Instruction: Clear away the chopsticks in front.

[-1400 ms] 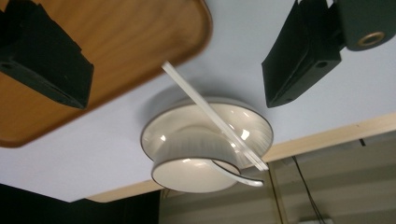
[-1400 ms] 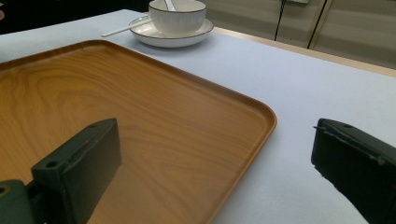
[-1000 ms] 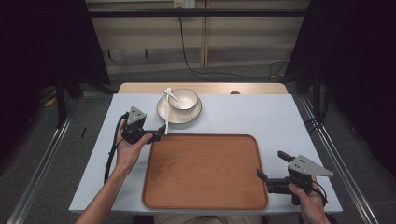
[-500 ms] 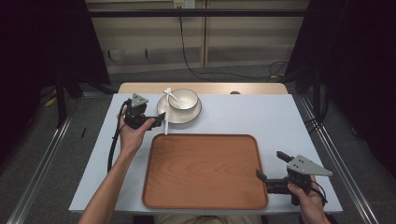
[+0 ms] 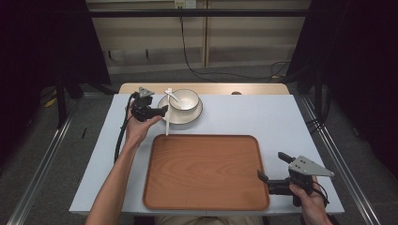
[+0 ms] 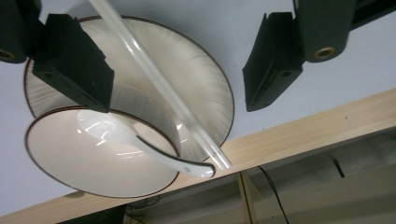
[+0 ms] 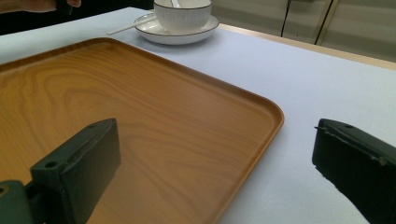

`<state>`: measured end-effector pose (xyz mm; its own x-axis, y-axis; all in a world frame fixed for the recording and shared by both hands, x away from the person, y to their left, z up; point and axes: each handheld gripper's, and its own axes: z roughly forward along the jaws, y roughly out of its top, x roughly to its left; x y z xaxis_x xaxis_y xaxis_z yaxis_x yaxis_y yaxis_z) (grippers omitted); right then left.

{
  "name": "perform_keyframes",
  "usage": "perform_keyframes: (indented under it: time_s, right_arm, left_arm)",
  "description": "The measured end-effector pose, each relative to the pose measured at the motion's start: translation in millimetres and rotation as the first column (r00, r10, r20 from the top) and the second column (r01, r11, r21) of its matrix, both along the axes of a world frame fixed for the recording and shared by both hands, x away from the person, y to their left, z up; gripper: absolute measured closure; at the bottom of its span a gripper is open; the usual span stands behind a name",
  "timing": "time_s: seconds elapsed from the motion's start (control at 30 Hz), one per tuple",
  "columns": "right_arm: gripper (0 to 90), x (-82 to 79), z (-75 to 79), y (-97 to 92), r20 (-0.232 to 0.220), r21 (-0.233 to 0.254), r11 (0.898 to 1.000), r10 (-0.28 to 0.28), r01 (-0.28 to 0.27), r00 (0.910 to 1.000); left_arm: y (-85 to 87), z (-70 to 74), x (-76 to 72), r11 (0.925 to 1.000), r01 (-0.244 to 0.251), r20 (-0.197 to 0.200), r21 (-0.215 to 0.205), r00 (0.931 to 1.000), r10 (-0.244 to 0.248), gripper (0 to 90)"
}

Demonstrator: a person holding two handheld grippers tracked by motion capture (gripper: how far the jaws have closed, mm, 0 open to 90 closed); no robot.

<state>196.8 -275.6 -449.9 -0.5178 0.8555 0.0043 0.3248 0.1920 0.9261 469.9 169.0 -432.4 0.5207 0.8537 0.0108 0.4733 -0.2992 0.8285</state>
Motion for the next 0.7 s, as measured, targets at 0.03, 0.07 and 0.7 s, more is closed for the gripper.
perform_keyframes:
  time_s: [0.03, 0.07, 0.7]
  right_arm:
    - [0.7, 0.2, -0.2, 0.0, 0.001, -0.002, 1.0, 0.001, -0.001, 1.0]
    - [0.8, 0.4, -0.2, 0.1, -0.001, -0.001, 1.0, 0.002, -0.002, 1.0]
    - [0.7, 0.0, 0.0, -0.6, 0.001, 0.001, 1.0, 0.002, -0.002, 1.0]
  left_arm:
    - [-0.1, -0.9, 1.9, 1.0, -0.006, -0.013, 0.004, 0.9999, 0.006, 30.1]
    - [0.0, -1.8, 3.2, 0.9998, -0.013, -0.026, -0.015, 0.9996, 0.013, 30.2]
    - [-13.8, -16.9, 18.0, 0.9993, 0.007, -0.062, 0.037, 0.9981, -0.005, 58.8]
